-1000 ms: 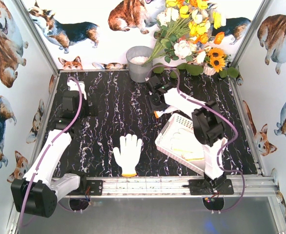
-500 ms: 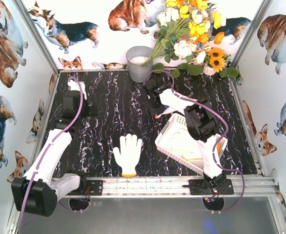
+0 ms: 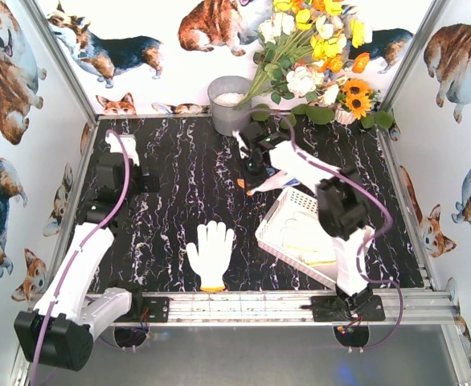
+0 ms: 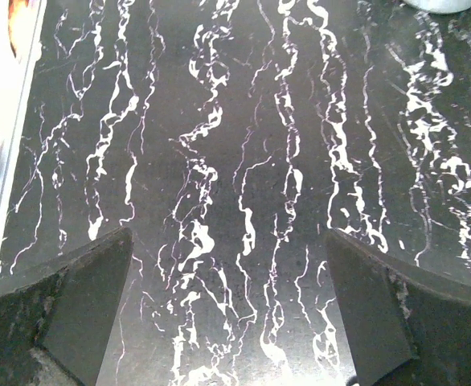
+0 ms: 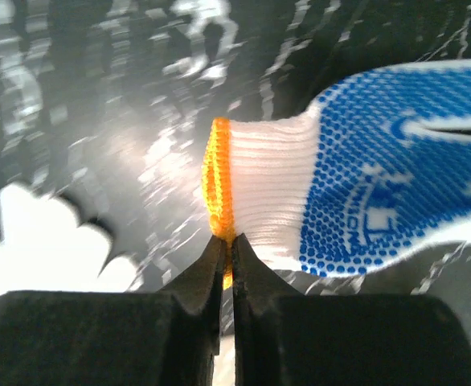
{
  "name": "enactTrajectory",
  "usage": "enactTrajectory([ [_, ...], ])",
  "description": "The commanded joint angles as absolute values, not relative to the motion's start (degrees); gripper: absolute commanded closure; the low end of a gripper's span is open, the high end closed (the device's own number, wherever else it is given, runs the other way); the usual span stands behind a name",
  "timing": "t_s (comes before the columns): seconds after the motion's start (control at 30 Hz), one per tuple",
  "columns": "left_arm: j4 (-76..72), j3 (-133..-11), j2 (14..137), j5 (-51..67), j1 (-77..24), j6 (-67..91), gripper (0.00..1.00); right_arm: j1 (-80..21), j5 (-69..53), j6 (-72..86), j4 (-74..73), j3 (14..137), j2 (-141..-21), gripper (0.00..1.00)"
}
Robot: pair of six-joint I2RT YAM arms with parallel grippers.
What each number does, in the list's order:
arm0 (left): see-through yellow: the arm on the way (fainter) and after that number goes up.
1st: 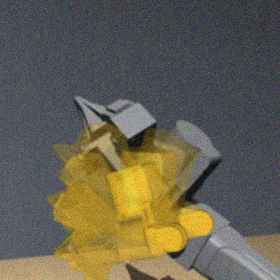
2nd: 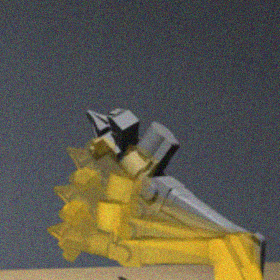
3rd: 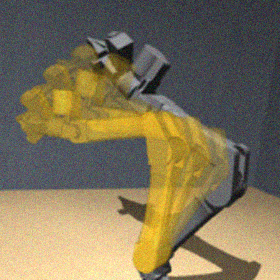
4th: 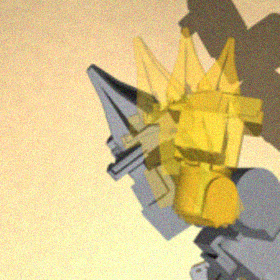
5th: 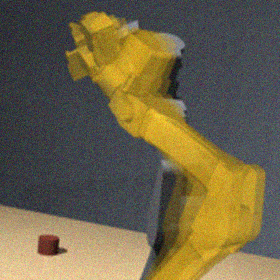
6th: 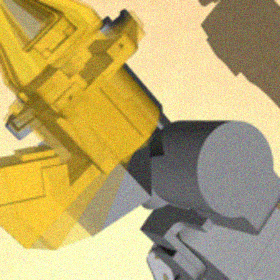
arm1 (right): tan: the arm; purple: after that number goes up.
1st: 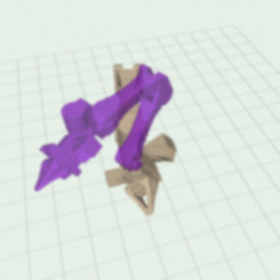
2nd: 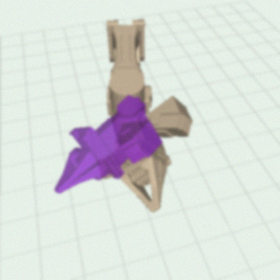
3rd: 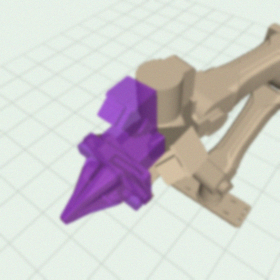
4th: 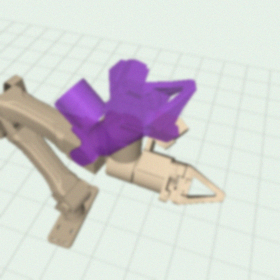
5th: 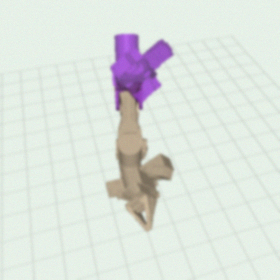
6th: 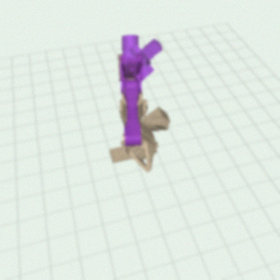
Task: Put the gloves into the storage basket
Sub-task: Pick up the glove from the center of the board, then pair the glove with the glove.
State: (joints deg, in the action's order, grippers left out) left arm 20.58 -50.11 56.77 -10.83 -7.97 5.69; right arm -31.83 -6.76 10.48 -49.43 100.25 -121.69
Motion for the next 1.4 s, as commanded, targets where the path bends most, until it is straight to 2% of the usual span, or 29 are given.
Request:
enactTrajectory([
  [0.0, 18.4, -49.0, 53.6, -7.3, -7.3, 6.0, 0.01, -32.6, -21.1, 11.9, -52.1, 100.1, -107.4, 1.0],
  [0.23, 17.2, -48.6, 49.5, 0.7, -7.4, 6.7, 0.03, -34.6, -32.5, 14.8, -54.7, 94.6, -94.8, 1.0],
  [0.33, 18.0, -49.4, 48.5, 11.5, -7.4, 6.1, 0.04, -35.6, -35.5, 14.6, -56.5, 93.5, -91.0, 1.0],
  [0.53, 16.9, -48.2, 47.6, 40.7, -9.1, 8.6, 0.07, -38.1, -42.1, 11.8, -58.8, 90.6, -86.1, 1.0],
  [0.63, 15.1, -46.9, 48.0, 49.2, -12.5, 11.6, 0.09, -39.3, -44.7, 10.6, -59.2, 88.9, -84.3, 1.0],
  [0.9, 16.3, -46.8, 51.0, 50.6, -28.1, 12.0, 0.08, -39.9, -51.7, 11.3, -56.9, 84.7, -80.3, 1.0],
  [1.03, 12.3, -45.6, 52.7, 52.0, -31.2, 14.2, 0.09, -39.9, -52.2, 11.5, -56.4, 84.1, -79.4, 1.0],
  [1.3, 3.2, -43.8, 55.3, 50.2, -35.5, 19.5, 0.29, -40.1, -55.0, 12.5, -54.4, 82.8, -79.0, 1.0],
  [1.37, 1.5, -43.8, 56.0, 49.9, -35.9, 20.1, 0.37, -40.1, -55.9, 12.1, -54.3, 82.5, -79.1, 1.0],
])
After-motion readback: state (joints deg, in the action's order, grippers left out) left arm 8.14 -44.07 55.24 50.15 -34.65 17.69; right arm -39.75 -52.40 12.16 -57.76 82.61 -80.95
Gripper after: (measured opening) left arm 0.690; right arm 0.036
